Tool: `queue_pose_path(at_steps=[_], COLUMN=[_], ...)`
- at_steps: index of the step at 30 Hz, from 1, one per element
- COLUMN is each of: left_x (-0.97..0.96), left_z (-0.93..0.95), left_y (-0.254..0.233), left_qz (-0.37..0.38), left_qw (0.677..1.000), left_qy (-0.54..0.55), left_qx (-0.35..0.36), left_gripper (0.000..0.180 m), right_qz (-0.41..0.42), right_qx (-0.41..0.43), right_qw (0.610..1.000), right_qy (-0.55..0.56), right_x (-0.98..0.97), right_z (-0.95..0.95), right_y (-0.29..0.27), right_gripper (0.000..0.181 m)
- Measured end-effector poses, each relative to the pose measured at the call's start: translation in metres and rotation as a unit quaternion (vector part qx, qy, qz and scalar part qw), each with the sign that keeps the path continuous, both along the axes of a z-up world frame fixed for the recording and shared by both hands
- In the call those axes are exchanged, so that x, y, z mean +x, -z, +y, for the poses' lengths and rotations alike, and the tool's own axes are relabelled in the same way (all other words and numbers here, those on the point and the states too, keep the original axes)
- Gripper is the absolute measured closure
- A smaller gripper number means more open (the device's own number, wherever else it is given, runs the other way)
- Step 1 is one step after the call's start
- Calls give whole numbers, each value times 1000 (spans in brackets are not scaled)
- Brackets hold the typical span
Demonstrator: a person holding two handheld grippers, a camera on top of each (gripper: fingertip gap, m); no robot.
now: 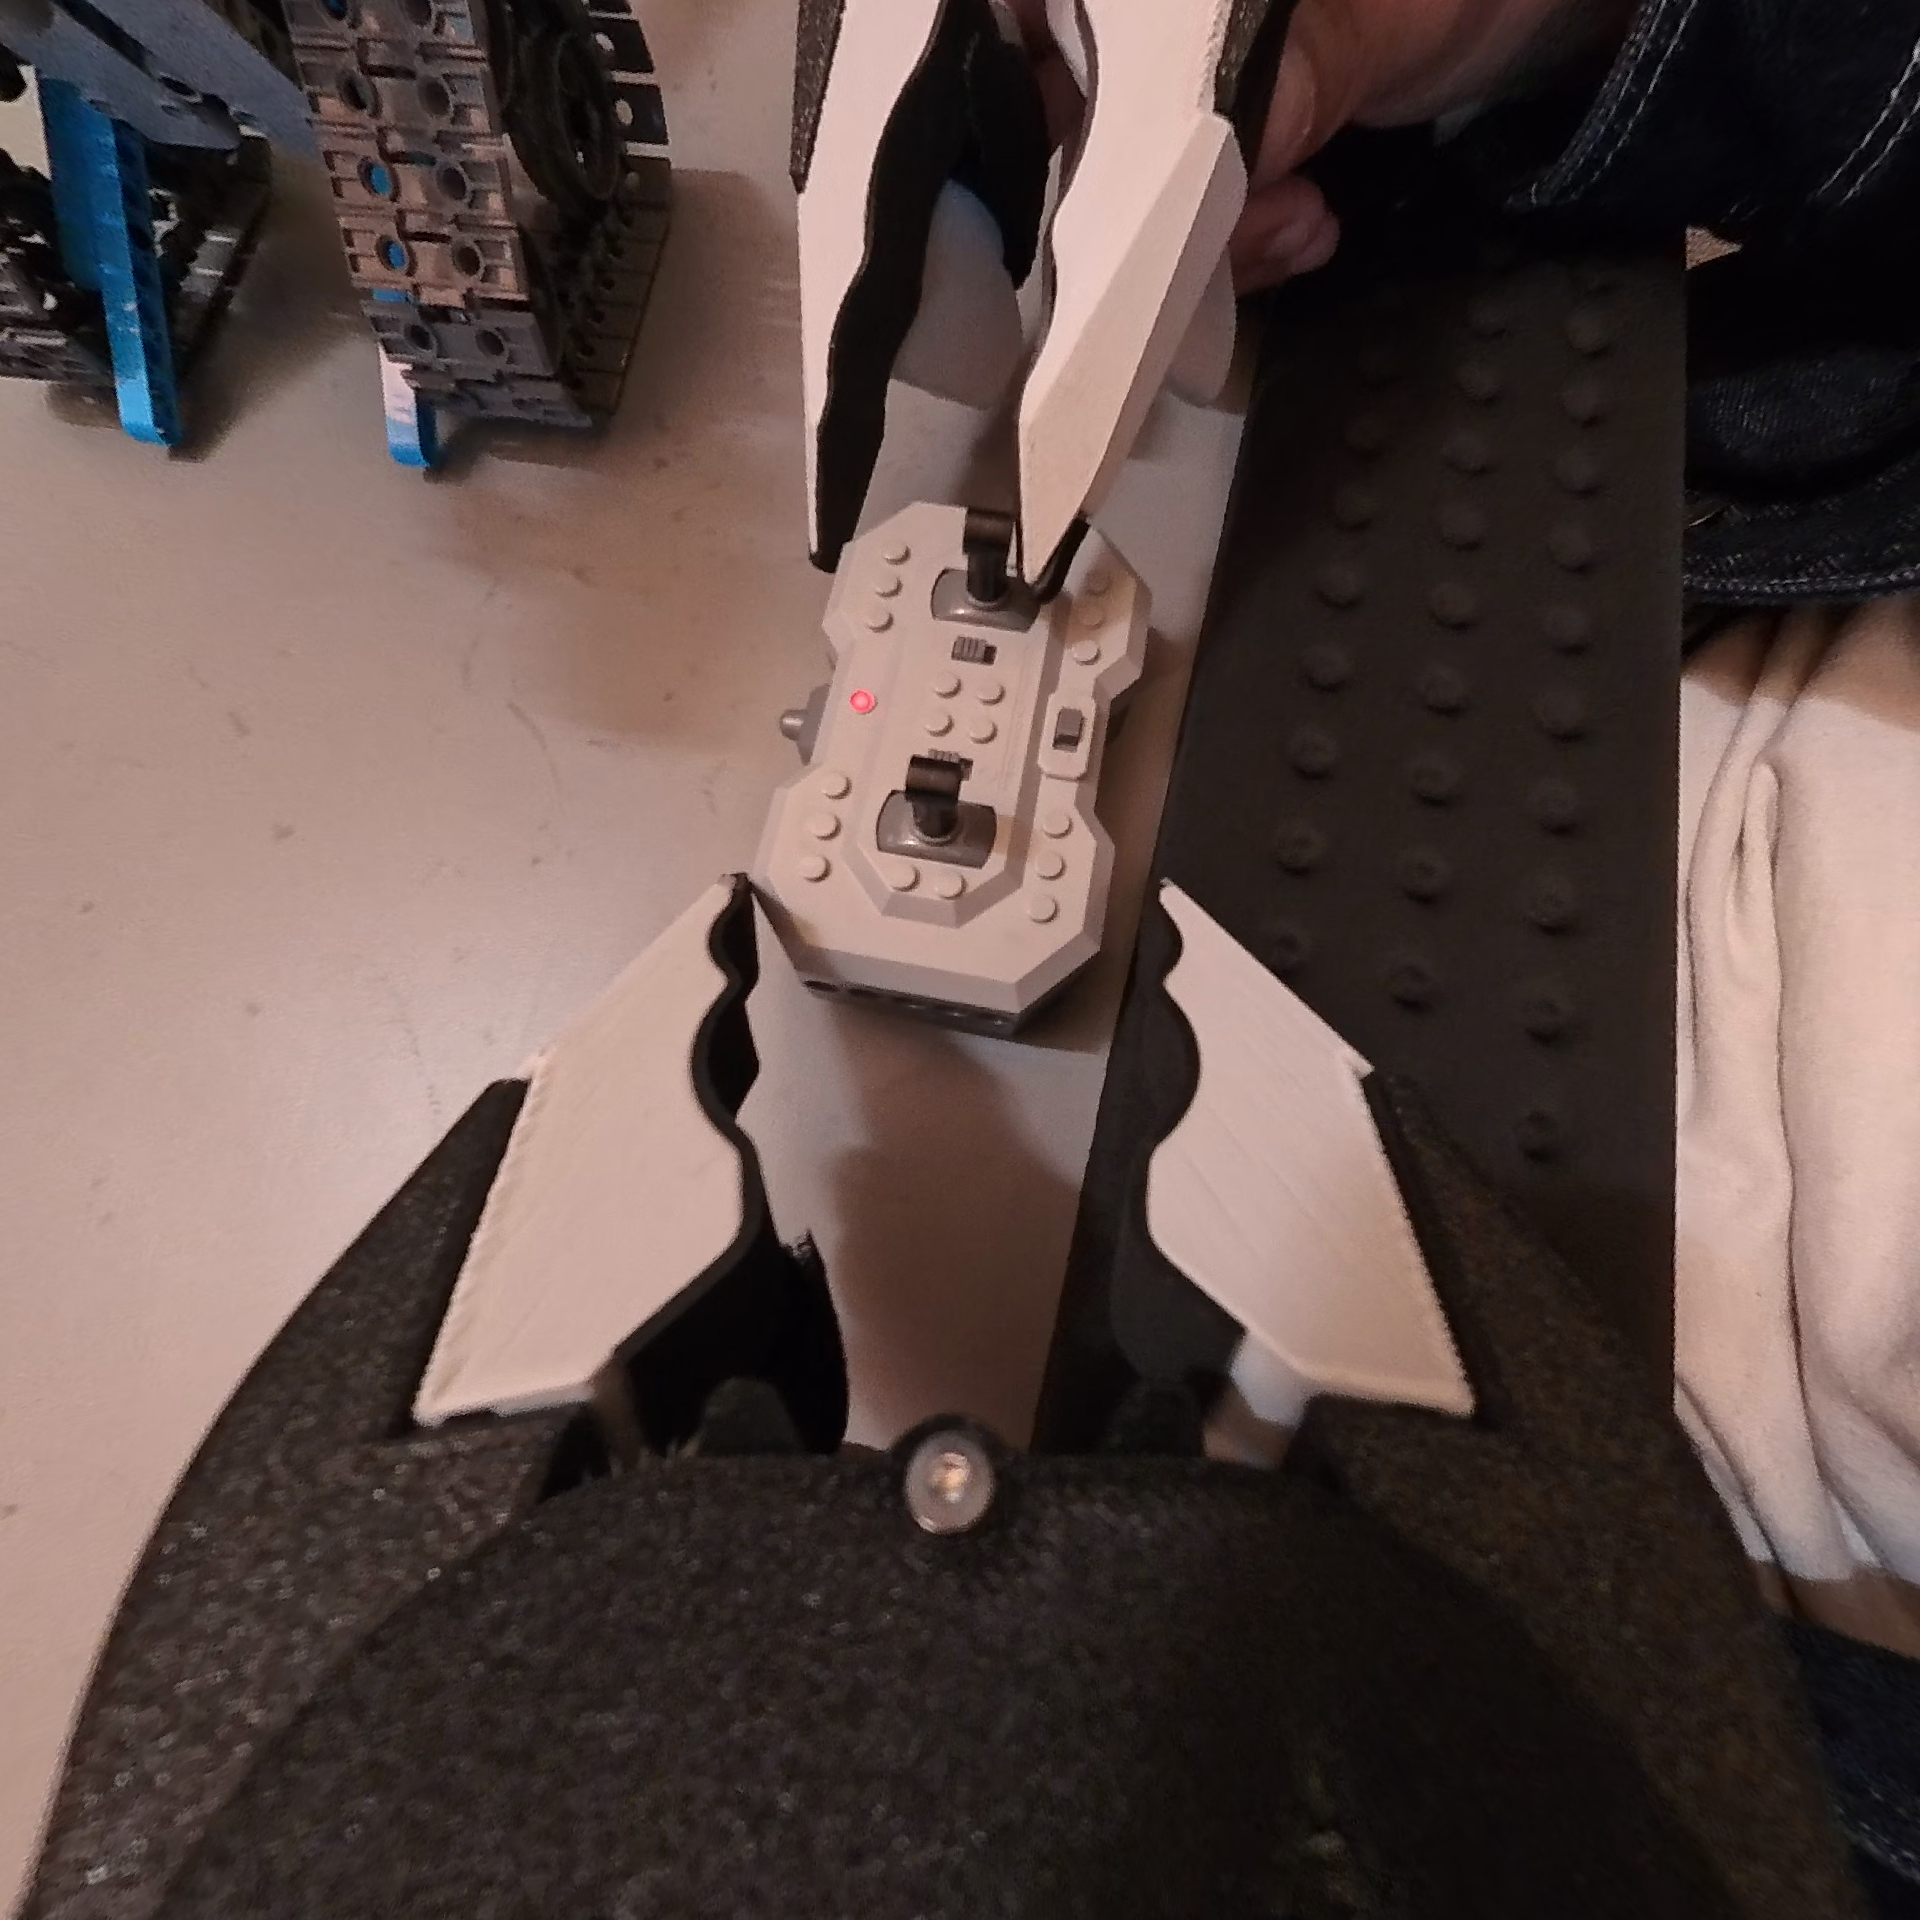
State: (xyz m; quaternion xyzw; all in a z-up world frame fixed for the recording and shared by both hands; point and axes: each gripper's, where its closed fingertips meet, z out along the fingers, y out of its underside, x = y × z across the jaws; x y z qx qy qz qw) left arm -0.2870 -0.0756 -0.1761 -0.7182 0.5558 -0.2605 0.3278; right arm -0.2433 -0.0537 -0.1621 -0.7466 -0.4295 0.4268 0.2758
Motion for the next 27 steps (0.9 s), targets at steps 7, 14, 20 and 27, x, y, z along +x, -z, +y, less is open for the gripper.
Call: queue_pose_path(at_steps=[7,14,20,27], left_x=[0,-3,-20,-46], left_z=[1,11,44,76], left_y=[-2,-36,-60,-80], left_qz=[-4,-112,-237,-318], left_qw=[1000,993,967,936], left_qy=[-1,-23,-97,-148], left_qx=[2,-6,-6,-17], left_gripper=[109,111,114,115], right_qz=[-1,37,56,53], right_qx=[0,9,42,89], right_qw=[1000,999,994,983], right_qy=[0,22,88,150], right_x=[0,5,19,15], right_z=[0,8,37,78], right_y=[1,-15,-27,-43], right_gripper=[135,133,131,134])
